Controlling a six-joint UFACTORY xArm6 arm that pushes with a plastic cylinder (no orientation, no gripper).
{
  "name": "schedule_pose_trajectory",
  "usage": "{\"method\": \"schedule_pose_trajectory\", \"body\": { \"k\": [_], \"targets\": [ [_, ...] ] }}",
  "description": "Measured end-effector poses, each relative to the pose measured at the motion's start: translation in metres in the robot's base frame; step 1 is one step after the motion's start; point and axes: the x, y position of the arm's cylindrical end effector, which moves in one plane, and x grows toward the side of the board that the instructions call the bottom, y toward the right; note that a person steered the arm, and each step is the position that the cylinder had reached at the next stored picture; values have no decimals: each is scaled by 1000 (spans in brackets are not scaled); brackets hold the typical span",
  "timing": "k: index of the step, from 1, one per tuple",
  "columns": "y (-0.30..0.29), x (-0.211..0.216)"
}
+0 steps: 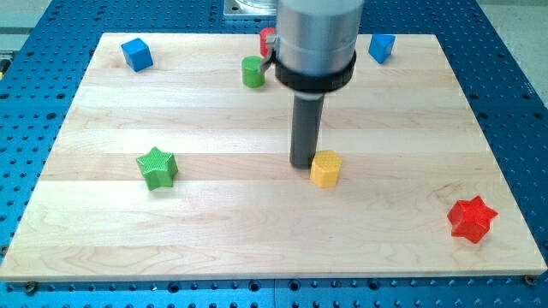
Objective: Place the red star right to the green star
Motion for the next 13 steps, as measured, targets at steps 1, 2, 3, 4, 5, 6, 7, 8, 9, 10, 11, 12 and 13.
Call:
{"method": "schedule_pose_trajectory", "body": {
  "k": [1,2,3,4,5,6,7,8,9,10,11,12,13],
  "targets": [
    [74,-43],
    [203,-11],
    [217,2],
    [245,67],
    [282,97],
    [238,131],
    [198,145],
    [204,130],
    [191,86],
    [137,75],
    [106,76],
    [43,73],
    [-29,73]
  ]
}}
